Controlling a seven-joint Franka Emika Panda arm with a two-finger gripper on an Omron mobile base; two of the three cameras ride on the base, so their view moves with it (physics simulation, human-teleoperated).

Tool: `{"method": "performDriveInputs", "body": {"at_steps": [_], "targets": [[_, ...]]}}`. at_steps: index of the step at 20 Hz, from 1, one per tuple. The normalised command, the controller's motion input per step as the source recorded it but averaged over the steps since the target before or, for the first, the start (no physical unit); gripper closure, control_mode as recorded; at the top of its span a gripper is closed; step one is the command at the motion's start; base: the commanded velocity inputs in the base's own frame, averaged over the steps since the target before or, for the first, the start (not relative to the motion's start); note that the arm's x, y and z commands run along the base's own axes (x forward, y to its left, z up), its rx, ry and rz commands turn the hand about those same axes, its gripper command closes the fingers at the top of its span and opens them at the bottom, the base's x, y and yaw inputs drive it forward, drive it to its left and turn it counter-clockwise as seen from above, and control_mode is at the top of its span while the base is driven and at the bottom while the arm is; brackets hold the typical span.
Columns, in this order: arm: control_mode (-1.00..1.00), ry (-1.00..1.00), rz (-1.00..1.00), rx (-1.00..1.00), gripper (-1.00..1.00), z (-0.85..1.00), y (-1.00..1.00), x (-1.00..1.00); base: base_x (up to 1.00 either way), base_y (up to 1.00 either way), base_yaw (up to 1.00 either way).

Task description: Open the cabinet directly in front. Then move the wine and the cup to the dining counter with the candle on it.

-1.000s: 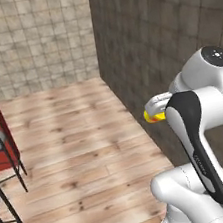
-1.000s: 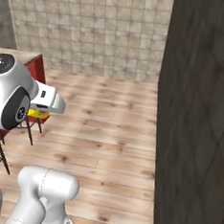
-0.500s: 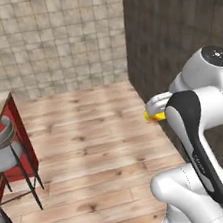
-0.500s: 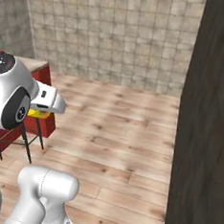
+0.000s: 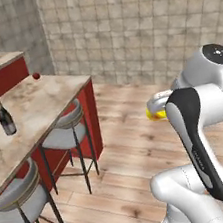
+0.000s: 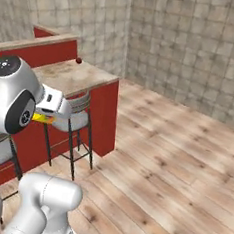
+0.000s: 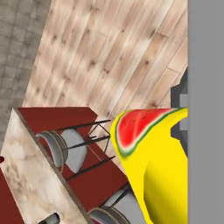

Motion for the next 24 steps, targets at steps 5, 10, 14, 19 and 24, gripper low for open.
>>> {"method": "performDriveInputs", "body": {"at_steps": [5,10,14,19,24], "targets": [[1.0,0.0,0.0,0.0,1.0,0.0,0.0,0.0,0.37,0.0,0.85],[1.0,0.0,0.0,0.0,1.0,0.0,0.0,0.0,0.57,-0.06,0.78],[1.0,0.0,0.0,0.0,1.0,0.0,0.0,0.0,0.94,-0.25,0.66],[1.0,0.0,0.0,0.0,1.0,0.0,0.0,0.0,0.99,-0.53,0.53],[1.0,0.0,0.0,0.0,1.0,0.0,0.0,0.0,0.74,-0.48,0.23]]}}
